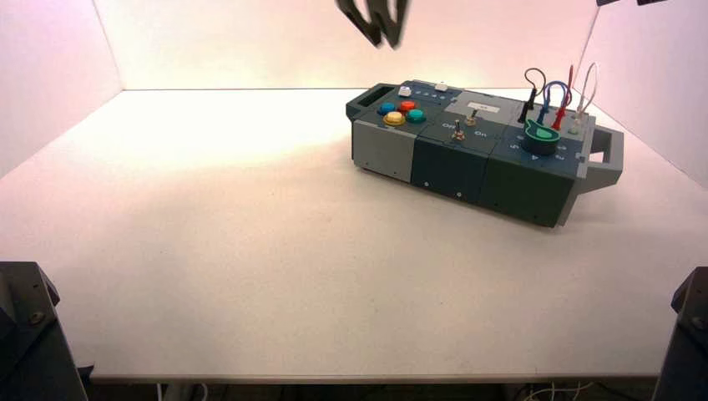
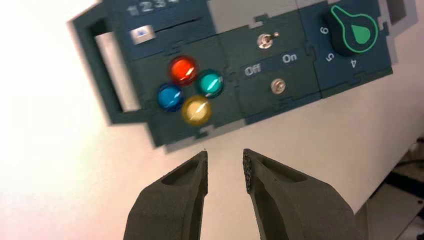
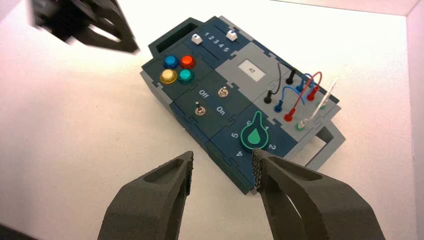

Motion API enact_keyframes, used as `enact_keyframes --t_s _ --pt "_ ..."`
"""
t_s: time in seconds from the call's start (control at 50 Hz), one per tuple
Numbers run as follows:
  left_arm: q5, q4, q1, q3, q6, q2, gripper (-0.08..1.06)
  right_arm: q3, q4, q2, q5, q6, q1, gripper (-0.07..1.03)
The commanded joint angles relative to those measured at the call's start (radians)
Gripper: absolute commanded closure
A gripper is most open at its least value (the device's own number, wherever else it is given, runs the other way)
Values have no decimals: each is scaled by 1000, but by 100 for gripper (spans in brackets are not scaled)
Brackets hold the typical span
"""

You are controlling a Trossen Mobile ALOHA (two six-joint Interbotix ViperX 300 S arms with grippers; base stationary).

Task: Flip the top switch off with the left gripper.

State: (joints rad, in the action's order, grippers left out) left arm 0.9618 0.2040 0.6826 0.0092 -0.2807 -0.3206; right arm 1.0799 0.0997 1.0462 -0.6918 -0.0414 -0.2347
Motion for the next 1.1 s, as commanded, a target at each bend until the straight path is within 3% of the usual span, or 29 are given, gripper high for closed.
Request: enact_keyframes --t_s 0.02,0.1,0.26,0.58,0.72,0.82,1.1 --pt "8 -2 23 -83 -2 -20 58 -15 -40 -17 3 41 58 34" --pt "14 -3 31 -118 -3 -49 58 -20 -72 -51 -6 74 156 35" --pt "15 -3 46 -166 -11 -78 58 -38 -69 -175 -29 72 310 40" --pt "15 0 71 -295 -11 -204 58 -109 -72 -486 -54 69 370 42" --pt "32 2 101 -360 -11 -258 58 -140 -72 -554 -41 66 453 42" --pt "41 0 118 -397 -11 -281 58 -144 -67 -601 0 55 500 42" --pt "98 -5 121 -485 -9 -344 58 -192 -12 -779 29 8 500 42"
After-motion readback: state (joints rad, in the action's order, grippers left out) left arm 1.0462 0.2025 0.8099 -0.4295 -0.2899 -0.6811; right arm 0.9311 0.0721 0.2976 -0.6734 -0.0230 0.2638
